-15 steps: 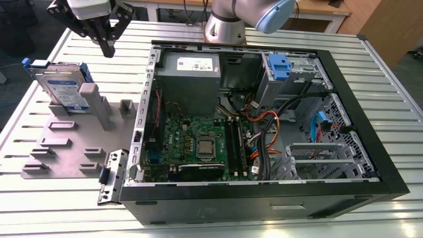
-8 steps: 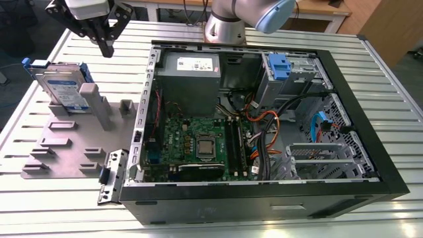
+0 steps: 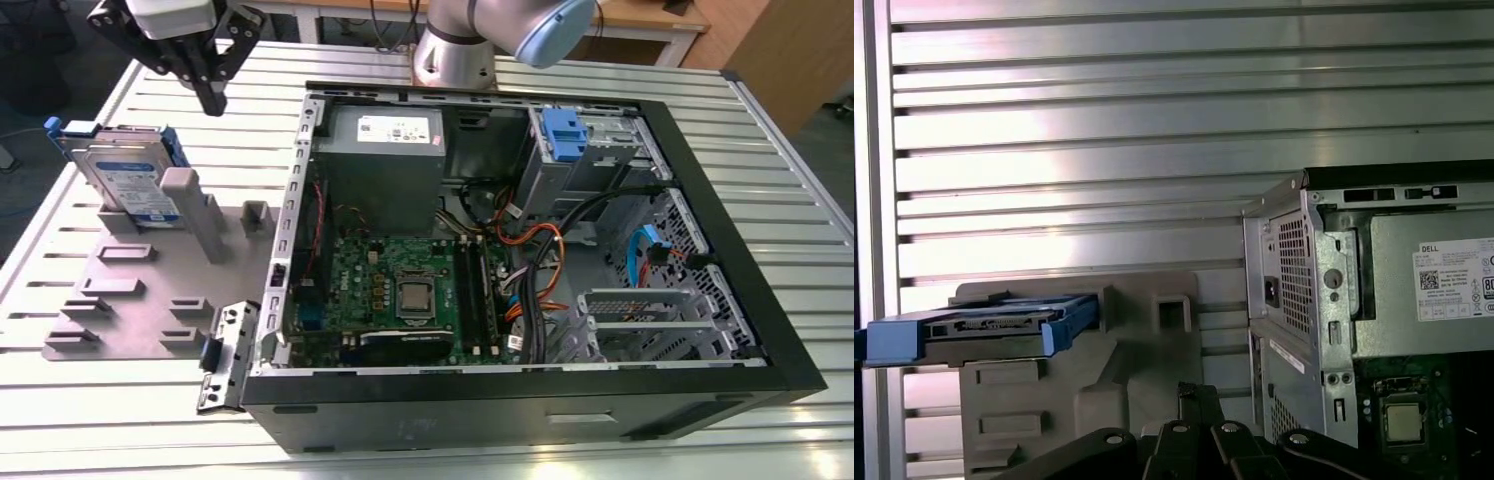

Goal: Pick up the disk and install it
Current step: 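Reach for the disk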

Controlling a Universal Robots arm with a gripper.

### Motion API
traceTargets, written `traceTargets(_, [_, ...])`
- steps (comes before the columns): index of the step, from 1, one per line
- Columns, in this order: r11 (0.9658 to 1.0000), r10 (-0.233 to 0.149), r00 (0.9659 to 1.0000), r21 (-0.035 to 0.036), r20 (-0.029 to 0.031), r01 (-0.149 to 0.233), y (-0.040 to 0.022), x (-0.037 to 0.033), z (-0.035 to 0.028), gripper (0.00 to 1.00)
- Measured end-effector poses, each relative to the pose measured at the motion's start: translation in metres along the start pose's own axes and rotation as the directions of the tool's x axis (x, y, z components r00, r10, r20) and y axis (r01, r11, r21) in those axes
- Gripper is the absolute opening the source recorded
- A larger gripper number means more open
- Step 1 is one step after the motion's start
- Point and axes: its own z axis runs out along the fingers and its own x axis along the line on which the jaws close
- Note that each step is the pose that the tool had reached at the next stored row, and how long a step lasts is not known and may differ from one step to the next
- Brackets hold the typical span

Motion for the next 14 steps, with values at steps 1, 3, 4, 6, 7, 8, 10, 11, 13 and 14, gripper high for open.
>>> traceTargets(1, [1.0000, 0.000, 1.0000, -0.0001, 0.0001, 0.000, 0.0000, 0.0006, 0.0000, 0.11])
traceTargets(3, [1.0000, 0.000, 1.0000, 0.0000, 0.0001, 0.000, -0.0001, 0.0015, 0.0000, 0.11])
traceTargets(4, [1.0000, 0.000, 1.0000, -0.0001, 0.0001, 0.000, -0.0002, 0.0019, 0.0000, 0.11])
traceTargets(6, [1.0000, 0.000, 1.0000, 0.0000, 0.0000, 0.000, -0.0002, 0.0026, -0.0001, 0.11])
traceTargets(7, [1.0000, 0.000, 1.0000, 0.0000, 0.0000, 0.000, -0.0002, 0.0029, -0.0001, 0.11])
traceTargets(8, [1.0000, 0.000, 1.0000, 0.0000, 0.0000, 0.000, -0.0003, 0.0032, -0.0001, 0.11])
traceTargets(10, [1.0000, 0.000, 1.0000, -0.0001, 0.0000, 0.000, -0.0003, 0.0038, -0.0001, 0.11])
traceTargets(11, [1.0000, 0.000, 1.0000, 0.0000, 0.0000, 0.000, -0.0003, 0.0040, -0.0001, 0.11])
traceTargets(13, [1.0000, 0.000, 1.0000, 0.0000, 0.0000, 0.000, -0.0004, 0.0047, -0.0001, 0.11])
traceTargets(14, [1.0000, 0.000, 1.0000, 0.0000, 0.0000, 0.000, -0.0004, 0.0052, -0.0001, 0.11])
